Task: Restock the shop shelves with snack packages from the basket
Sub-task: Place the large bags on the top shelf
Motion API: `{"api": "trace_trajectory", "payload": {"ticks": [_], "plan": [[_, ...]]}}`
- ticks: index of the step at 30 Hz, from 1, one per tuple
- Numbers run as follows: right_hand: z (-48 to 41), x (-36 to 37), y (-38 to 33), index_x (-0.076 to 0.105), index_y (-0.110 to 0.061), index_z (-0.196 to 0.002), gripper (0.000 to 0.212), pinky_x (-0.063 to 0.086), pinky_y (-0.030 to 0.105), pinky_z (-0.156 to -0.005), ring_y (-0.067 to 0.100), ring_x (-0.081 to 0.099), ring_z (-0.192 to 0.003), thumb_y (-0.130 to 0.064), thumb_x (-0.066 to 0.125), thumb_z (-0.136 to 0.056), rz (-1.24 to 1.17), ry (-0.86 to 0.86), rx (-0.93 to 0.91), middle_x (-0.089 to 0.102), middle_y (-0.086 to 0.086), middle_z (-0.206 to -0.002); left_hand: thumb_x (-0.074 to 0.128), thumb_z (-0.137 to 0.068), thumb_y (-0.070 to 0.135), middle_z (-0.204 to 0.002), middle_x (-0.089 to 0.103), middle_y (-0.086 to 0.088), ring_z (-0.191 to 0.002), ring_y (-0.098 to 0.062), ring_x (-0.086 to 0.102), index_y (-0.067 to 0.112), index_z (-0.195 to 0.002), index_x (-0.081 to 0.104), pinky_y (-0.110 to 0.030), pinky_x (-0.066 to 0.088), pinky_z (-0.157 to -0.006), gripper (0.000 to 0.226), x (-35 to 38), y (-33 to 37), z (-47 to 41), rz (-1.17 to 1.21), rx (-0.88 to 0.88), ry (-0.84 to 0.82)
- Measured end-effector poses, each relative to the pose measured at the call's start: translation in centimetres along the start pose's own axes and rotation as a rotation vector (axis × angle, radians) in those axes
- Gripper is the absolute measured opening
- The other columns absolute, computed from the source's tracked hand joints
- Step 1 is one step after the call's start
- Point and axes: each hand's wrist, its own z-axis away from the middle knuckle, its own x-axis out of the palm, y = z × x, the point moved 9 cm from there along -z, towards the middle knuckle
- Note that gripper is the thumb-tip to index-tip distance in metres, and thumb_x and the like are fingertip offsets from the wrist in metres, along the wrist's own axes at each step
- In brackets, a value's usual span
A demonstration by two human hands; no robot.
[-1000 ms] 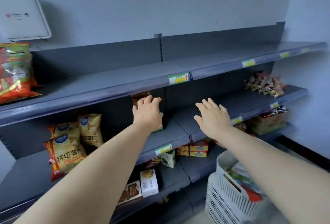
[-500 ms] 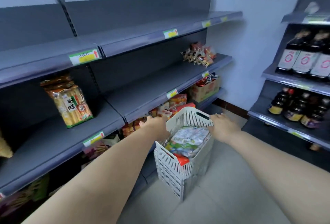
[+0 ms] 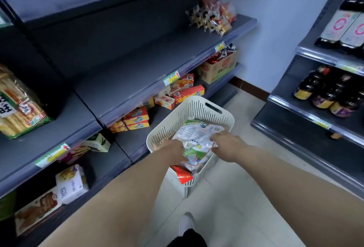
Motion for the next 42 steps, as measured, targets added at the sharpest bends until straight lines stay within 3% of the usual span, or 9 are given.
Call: {"api": "trace_trajectory", "payload": {"ticks": [9,14,19,24,27,32,36,39,42], "plan": [[-5.8,4.8,1.1,0.051,-0.025,-0.135,0.037,0.037,0.038,-0.106,0.023,0.041,-0.133,-0.027,0.046,-0.098,0.041,-0.163,-0.144,0.047,0.003,-0.142,0.077,-0.064,0.057,-0.118,0.059,0.002,-0.128,-0.029,0.039,0.027,-0.108,0.066,-0.05,0.035,-0.101,0.054,6.1,0.3,-2.8,-0.043,-0.108,-0.192],[-7.7,7.4,0.2,0.059,-0.017,-0.122,0.029,0.045,0.041,-0.097,0.028,0.05,-0.121,-0.025,0.048,-0.096,0.101,-0.261,-0.306,0.057,0.008,-0.126,0.085,-0.062,0.05,-0.13,0.054,-0.004,-0.129,-0.029,0.042,0.018,-0.13,0.048,-0.059,0.028,-0.105,0.084,7.6,-0.2,-2.1,-0.17,-0.204,-0.191],[-8.9,8.2,-0.6,0.061,-0.014,-0.118,0.027,0.047,0.04,-0.092,0.028,0.05,-0.117,-0.019,0.047,-0.095,0.157,-0.295,-0.453,0.057,0.008,-0.12,0.082,-0.067,0.046,-0.131,0.051,-0.003,-0.13,-0.026,0.04,0.019,-0.128,0.047,-0.061,0.026,-0.108,0.076,8.1,-0.5,-2.1,-0.035,-0.348,-0.108],[-9.2,9.1,-1.3,0.063,-0.015,-0.115,0.027,0.048,0.039,-0.088,0.03,0.053,-0.113,-0.018,0.047,-0.093,0.189,-0.314,-0.572,0.058,0.008,-0.119,0.069,-0.082,0.028,-0.14,0.044,-0.005,-0.137,-0.025,0.032,0.018,-0.143,0.036,-0.066,0.008,-0.114,0.07,8.6,1.0,-1.7,-0.108,-0.388,-0.066],[-9.3,9.2,-1.7,0.064,-0.019,-0.115,0.028,0.048,0.038,-0.088,0.03,0.055,-0.113,-0.018,0.05,-0.091,0.193,-0.304,-0.617,0.06,0.007,-0.119,0.053,-0.085,0.009,-0.129,0.057,-0.005,-0.13,-0.029,0.041,0.022,-0.132,0.051,-0.061,0.007,-0.115,0.049,7.7,2.1,-1.5,-0.162,-0.34,0.046],[-9.4,8.8,-1.7,0.06,-0.015,-0.121,0.031,0.048,0.039,-0.092,0.029,0.053,-0.116,-0.015,0.05,-0.092,0.222,-0.336,-0.636,0.056,0.007,-0.125,0.047,-0.086,0.002,-0.126,0.06,-0.008,-0.135,-0.034,0.034,0.019,-0.123,0.063,-0.054,-0.008,-0.117,0.043,6.5,2.2,-0.2,-0.197,-0.254,0.103],[-9.5,6.7,-2.5,0.05,-0.015,-0.128,0.041,0.046,0.038,-0.095,0.028,0.049,-0.123,-0.025,0.06,-0.089,0.258,-0.252,-0.655,0.052,0.007,-0.129,0.049,-0.091,0.01,-0.11,0.063,0.001,-0.124,-0.021,0.045,0.026,-0.11,0.067,-0.051,-0.01,-0.117,0.031,2.9,1.2,0.5,-0.034,-0.266,0.185],[-10.2,3.8,-3.3,0.041,-0.018,-0.137,0.059,0.036,0.041,-0.103,0.026,0.042,-0.131,-0.028,0.067,-0.086,0.199,-0.111,-0.627,0.047,0.004,-0.14,0.052,-0.094,0.019,-0.103,0.064,0.009,-0.12,-0.015,0.047,0.031,-0.101,0.067,-0.053,-0.008,-0.117,0.021,-0.8,-0.9,0.7,0.117,-0.3,0.379],[-11.5,-0.6,-3.7,0.049,-0.025,-0.129,0.041,0.037,0.036,-0.094,0.023,0.057,-0.115,-0.017,0.058,-0.09,0.124,0.164,-0.581,0.063,-0.001,-0.124,0.051,-0.095,0.017,-0.104,0.064,0.01,-0.119,-0.015,0.046,0.027,-0.1,0.067,-0.055,0.0,-0.117,0.02,-4.9,-1.8,1.4,0.186,-0.312,0.548]]}}
